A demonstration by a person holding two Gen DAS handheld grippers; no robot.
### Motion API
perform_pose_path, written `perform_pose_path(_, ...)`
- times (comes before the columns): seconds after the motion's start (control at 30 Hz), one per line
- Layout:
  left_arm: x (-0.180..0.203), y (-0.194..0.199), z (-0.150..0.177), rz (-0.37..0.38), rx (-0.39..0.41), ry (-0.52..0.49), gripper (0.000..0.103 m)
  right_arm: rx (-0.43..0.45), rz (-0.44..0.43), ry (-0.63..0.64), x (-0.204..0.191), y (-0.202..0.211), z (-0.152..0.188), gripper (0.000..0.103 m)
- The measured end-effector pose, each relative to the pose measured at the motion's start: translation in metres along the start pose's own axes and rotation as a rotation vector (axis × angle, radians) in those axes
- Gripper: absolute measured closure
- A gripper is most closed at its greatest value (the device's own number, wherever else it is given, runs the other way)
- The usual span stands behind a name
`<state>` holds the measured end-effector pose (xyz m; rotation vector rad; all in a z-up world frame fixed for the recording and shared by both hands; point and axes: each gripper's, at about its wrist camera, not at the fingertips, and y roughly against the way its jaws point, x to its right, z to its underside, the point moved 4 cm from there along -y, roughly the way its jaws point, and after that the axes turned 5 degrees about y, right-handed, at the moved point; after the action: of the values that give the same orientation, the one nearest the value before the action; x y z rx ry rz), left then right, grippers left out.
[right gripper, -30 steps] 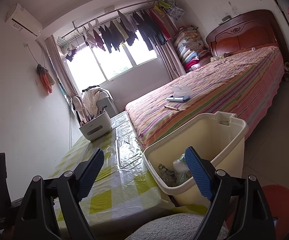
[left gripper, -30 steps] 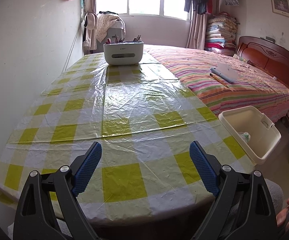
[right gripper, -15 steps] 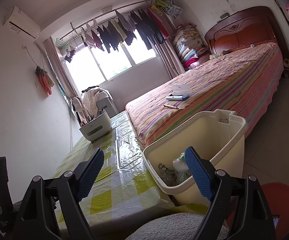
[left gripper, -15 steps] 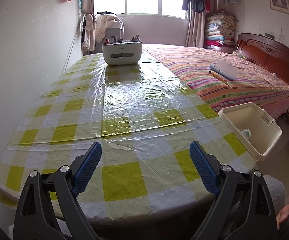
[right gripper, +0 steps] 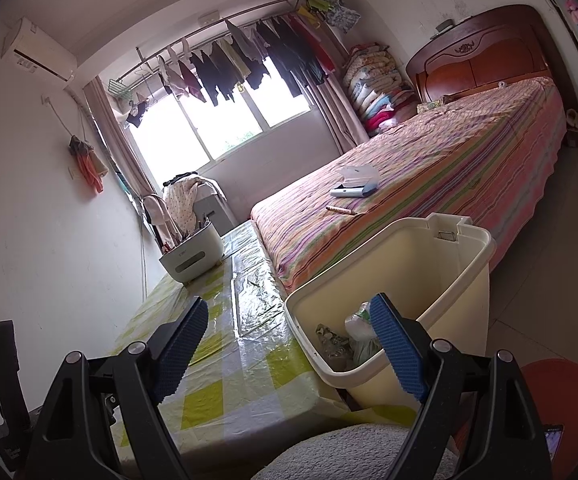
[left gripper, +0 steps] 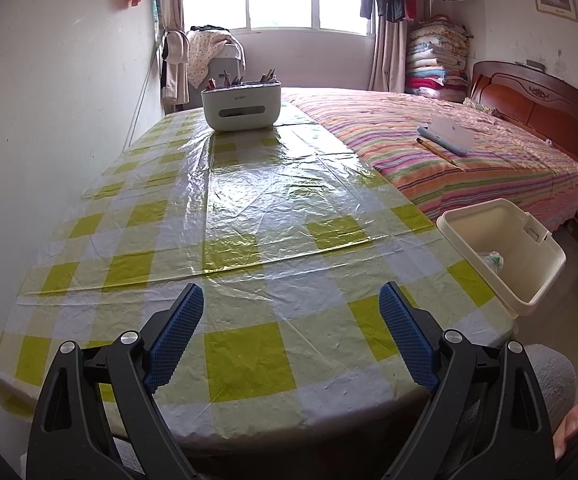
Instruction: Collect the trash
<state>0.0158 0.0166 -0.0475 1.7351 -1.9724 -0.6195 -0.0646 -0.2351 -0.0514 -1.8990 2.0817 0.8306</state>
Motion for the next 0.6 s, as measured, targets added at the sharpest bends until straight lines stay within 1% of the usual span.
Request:
perform_pose_path(0.13, 0.005, 0.002, 0.0, -0.013, 0.016, -0.042, 0.015, -0.002, -0.001, -0.004, 0.001, 0.0, 0.0, 0.022)
perform_pose_path(0.3, 0.012, 0.001, 0.001, -0.026, 0.013, -0.093, 0.015, -0.002, -0.001, -0.003, 0.001, 0.0, 0.0, 0.022)
perform_pose_path(0.6, 0.016, 0.004, 0.002, -0.037, 0.03, -0.125, 0.015, -0.004, -0.002, -0.006, 0.001, 0.001, 0.0, 0.022)
